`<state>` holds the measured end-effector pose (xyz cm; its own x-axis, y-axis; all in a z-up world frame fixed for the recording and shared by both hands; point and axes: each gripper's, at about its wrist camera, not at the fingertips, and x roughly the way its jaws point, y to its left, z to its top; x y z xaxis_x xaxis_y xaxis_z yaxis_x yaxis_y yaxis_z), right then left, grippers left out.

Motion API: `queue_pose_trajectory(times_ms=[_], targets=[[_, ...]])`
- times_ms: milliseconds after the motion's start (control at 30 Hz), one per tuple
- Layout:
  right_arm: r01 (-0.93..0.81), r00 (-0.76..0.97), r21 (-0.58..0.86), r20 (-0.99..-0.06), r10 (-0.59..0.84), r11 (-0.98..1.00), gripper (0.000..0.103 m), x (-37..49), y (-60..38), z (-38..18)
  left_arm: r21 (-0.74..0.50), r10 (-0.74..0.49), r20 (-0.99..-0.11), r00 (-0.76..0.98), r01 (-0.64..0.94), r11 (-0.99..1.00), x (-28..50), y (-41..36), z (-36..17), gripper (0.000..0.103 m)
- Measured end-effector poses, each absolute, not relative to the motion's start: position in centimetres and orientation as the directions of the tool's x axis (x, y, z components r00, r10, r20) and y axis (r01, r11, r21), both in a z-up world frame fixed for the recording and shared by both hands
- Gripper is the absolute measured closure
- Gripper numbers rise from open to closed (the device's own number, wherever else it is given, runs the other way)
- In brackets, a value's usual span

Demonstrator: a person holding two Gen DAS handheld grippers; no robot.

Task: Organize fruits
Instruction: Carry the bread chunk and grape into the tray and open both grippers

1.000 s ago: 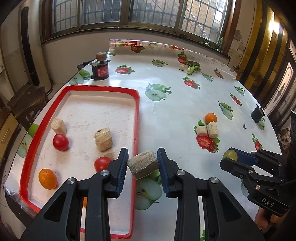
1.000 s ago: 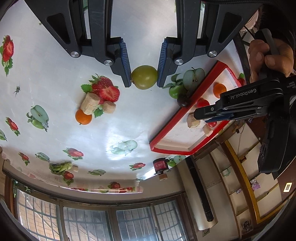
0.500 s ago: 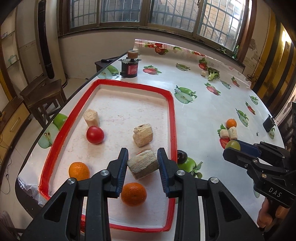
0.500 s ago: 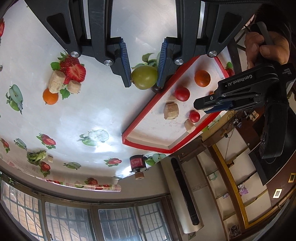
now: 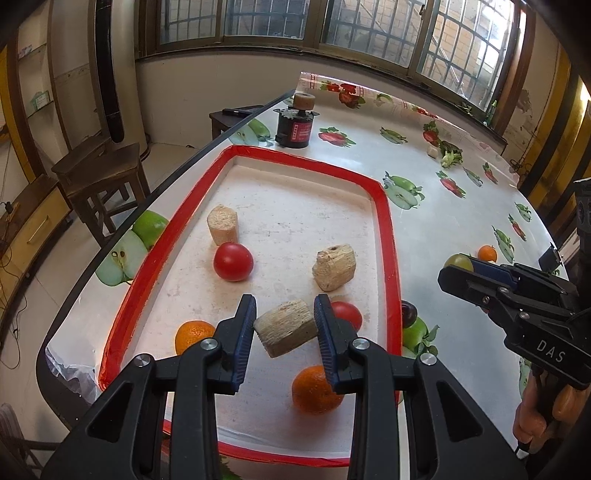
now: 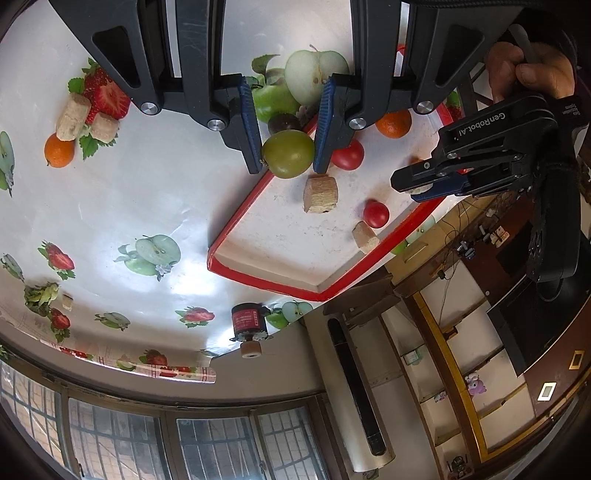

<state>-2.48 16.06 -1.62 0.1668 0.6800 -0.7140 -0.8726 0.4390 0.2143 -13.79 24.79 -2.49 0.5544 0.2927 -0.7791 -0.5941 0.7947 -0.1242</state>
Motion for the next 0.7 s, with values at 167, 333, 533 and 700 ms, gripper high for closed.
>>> queue_pose_trajectory(times_ms=[167,333,533,700], targets=[[-0.872,0.151,0.226,-0.72,0.677,0.435,0.074,-1.8,17.8,-2.1,-0.129,0.292,-0.786,0.546,-0.605,0.786,-13.9,25.7,-3.0,0.073],[-0.874,0.144,0.228,-0.724,0.675,0.43,0.074,-1.3,19.6,-2.6,-0.133,0.284,-0.796,0.535,-0.611,0.78,-13.8,26.2,-3.6,0.073],[-0.871,0.134,0.233,-0.735,0.665,0.433,0.074,-0.2,21.6,-3.3,-0.132,0.288,-0.802,0.523,-0.626,0.769,-13.4,27.1,-3.9,0.073],[-0.868,0.131,0.237,-0.738,0.662,0.436,0.074,0.8,23.2,-3.7,-0.124,0.297,-0.808,0.509,-0.64,0.758,-12.6,27.7,-4.3,0.073]])
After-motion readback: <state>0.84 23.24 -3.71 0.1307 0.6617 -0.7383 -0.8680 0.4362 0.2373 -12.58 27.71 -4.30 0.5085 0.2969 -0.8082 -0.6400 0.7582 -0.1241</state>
